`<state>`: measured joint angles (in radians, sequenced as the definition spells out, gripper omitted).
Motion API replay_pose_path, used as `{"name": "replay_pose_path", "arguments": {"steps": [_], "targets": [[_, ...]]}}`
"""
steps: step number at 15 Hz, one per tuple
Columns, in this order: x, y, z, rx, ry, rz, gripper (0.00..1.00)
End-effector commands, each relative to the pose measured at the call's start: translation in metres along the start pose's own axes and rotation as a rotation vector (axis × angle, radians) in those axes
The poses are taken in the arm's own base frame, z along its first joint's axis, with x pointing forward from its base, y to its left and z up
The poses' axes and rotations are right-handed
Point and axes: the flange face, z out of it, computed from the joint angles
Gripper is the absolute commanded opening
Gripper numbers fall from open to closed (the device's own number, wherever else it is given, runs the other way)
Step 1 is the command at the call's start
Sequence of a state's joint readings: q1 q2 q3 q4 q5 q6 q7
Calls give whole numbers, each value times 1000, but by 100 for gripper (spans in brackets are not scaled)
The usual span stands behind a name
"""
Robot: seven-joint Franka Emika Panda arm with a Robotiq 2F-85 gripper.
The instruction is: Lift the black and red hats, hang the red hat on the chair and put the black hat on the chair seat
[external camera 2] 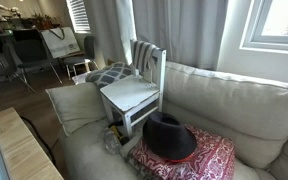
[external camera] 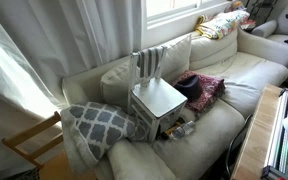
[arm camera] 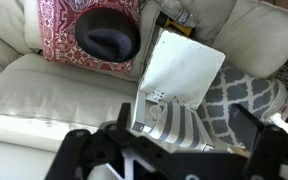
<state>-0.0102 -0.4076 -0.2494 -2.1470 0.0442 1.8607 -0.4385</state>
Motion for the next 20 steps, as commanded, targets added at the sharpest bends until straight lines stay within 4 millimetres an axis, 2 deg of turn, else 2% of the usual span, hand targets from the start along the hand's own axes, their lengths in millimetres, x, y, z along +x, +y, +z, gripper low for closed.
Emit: {"name": "replay_pose_path", "arguments": {"steps": [1,10,12,13,14,17,20], "targets": [[0,0,-1,0,-1,0,100],[0,0,-1,0,-1,0,100],[5,11,28,38,-90,-40,100],[6,13,40,72,-116,-119,100],[8,9,66,71,-131,-167,100],[16,10,113,97,-161,-333,100],[19,11,169,168,-198,-478,100]]}}
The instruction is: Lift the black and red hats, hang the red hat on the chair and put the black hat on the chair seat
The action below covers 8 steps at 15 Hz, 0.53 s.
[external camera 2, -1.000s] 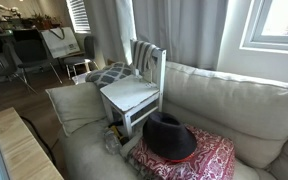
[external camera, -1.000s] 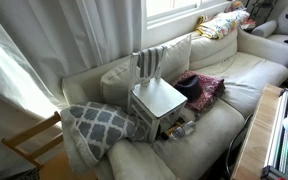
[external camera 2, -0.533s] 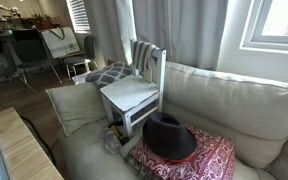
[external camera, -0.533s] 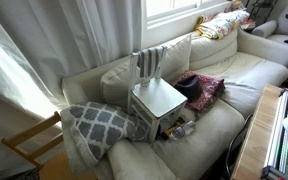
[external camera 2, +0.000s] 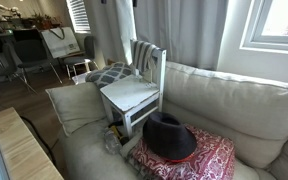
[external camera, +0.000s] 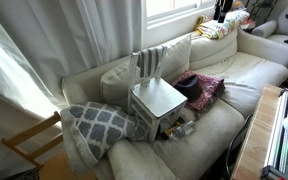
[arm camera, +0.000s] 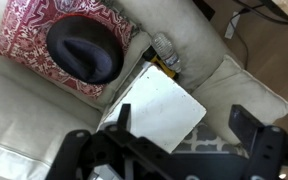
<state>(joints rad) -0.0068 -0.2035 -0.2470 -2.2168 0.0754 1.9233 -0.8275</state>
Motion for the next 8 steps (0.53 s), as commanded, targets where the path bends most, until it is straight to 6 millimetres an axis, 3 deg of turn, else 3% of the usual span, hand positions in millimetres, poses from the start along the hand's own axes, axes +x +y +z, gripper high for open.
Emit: {"name": "replay_pose_path", "arguments": {"steps": [1,2,3,5,8], "targets": [[10,14,64,106,-17,-156,100],[11,17,78,163,-7,-168,100],[10,7,52,99,-22,-121,100],[12,13,76,151,-32,-148,100],[13,16,81,161,-32,-154,100]]}}
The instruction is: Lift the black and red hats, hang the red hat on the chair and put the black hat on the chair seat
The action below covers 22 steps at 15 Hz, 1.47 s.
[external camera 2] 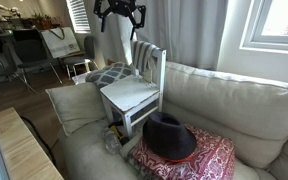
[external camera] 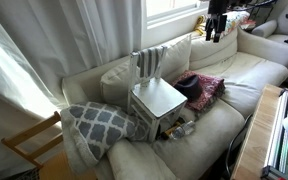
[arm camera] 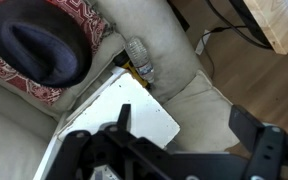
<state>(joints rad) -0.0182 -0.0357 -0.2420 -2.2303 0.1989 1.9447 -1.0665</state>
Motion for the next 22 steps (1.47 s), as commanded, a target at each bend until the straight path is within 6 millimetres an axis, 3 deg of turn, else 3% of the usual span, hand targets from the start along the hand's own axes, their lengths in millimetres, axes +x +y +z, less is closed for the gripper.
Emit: {"name": "replay_pose_path", "arguments": {"steps": [1,7,10,13,16,19,20,22], "targets": [[0,0,-2,-1,2,0,100],[3,-4,2,-38,-26,-21,100],[12,13,46,4,-123,-157,100],[25,39,100,-117,-197,-226,100],[35,72,139,-251,-149,-254,100],[30,101,195,-323,-107,-208,100],[32,82,165,-299,-111,-226,100],[27,95,193,-311,-109,-215,100]]}}
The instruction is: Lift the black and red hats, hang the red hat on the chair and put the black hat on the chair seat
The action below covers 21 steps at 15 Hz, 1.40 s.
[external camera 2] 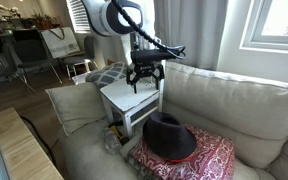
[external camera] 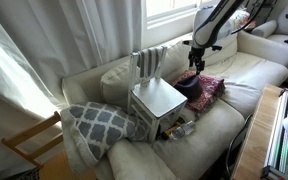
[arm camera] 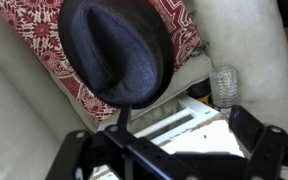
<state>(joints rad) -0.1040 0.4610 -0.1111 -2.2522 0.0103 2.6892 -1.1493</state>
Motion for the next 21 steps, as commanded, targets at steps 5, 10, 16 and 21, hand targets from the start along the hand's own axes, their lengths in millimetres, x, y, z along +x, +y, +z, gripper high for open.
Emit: {"name": "replay_pose_path", "arguments": {"steps": [5,10,16,21], "targets": [[4,6,2,-9,4,2,100],[12,11,38,38,30,-28,100],[19,13,93,66,7,-112,100],[13,27,124,58,-13,-117,100]]}}
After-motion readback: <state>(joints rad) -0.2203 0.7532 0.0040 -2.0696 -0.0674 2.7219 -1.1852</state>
